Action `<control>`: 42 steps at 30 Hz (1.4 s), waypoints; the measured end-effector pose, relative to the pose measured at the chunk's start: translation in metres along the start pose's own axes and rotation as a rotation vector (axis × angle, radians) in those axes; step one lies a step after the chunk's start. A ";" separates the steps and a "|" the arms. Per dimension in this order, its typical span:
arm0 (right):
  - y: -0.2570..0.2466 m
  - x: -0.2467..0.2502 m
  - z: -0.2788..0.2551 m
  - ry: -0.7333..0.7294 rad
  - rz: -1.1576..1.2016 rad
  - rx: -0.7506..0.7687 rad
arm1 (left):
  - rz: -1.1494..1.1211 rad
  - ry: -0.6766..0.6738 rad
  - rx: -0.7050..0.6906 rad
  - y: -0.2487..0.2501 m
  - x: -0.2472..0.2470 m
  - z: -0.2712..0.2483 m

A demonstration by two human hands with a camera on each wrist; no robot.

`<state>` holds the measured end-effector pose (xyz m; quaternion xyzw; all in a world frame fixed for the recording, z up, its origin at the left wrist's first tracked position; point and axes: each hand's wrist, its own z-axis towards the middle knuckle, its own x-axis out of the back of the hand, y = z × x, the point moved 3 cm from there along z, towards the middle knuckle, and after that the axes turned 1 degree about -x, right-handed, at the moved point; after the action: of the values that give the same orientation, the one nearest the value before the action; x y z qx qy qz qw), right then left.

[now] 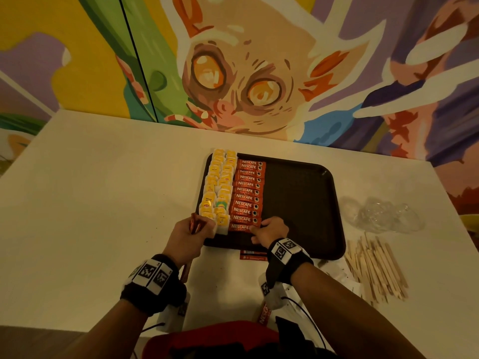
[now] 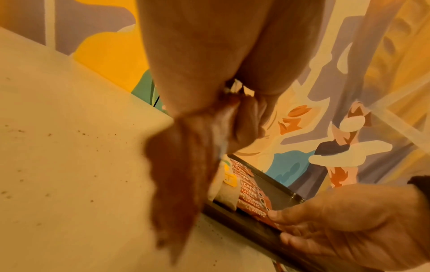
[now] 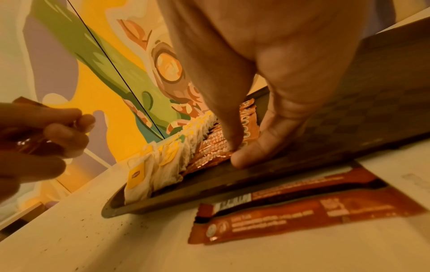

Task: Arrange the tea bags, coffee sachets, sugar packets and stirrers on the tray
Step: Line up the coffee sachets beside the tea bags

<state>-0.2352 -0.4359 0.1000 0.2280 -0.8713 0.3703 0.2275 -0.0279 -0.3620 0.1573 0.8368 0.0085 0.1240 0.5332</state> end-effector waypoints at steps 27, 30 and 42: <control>-0.039 -0.021 -0.090 -0.426 0.250 0.494 | -0.705 0.245 0.238 -0.009 0.013 0.012; -0.032 -0.014 -0.083 -0.376 0.309 0.458 | -0.640 0.146 0.216 -0.008 0.017 0.010; -0.021 0.007 -0.075 -0.205 0.428 0.521 | -0.030 -0.055 -0.088 0.025 0.002 -0.010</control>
<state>-0.2114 -0.3941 0.1622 0.1268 -0.7940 0.5945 -0.0096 -0.0312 -0.3638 0.1834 0.8156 0.0006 0.0931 0.5711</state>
